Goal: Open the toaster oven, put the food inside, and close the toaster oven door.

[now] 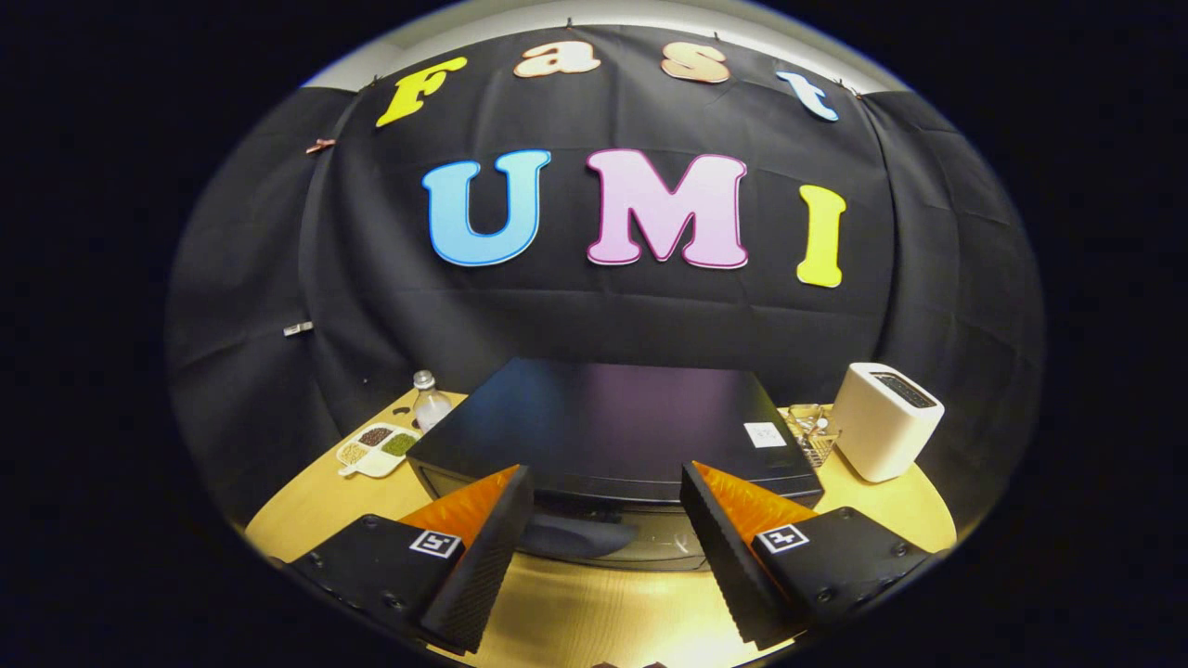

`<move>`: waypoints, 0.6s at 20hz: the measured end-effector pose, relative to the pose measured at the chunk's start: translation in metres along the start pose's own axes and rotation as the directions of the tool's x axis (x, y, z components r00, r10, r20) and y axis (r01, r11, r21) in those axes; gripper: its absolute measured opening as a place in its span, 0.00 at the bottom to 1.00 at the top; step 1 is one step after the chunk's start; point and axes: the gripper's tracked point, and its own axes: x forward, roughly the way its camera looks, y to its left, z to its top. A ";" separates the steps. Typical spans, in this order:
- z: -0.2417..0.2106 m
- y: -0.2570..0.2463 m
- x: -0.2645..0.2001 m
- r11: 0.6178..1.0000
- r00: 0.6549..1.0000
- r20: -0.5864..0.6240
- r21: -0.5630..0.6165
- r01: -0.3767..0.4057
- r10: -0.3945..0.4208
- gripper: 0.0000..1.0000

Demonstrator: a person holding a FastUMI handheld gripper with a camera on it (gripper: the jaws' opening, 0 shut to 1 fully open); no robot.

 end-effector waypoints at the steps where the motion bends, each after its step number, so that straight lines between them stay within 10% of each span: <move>1: -0.005 0.005 0.005 1.000 1.000 -0.012 0.003 -0.004 0.004 0.99; 12: -0.033 0.026 0.021 0.999 0.999 -0.043 0.034 -0.002 0.003 0.97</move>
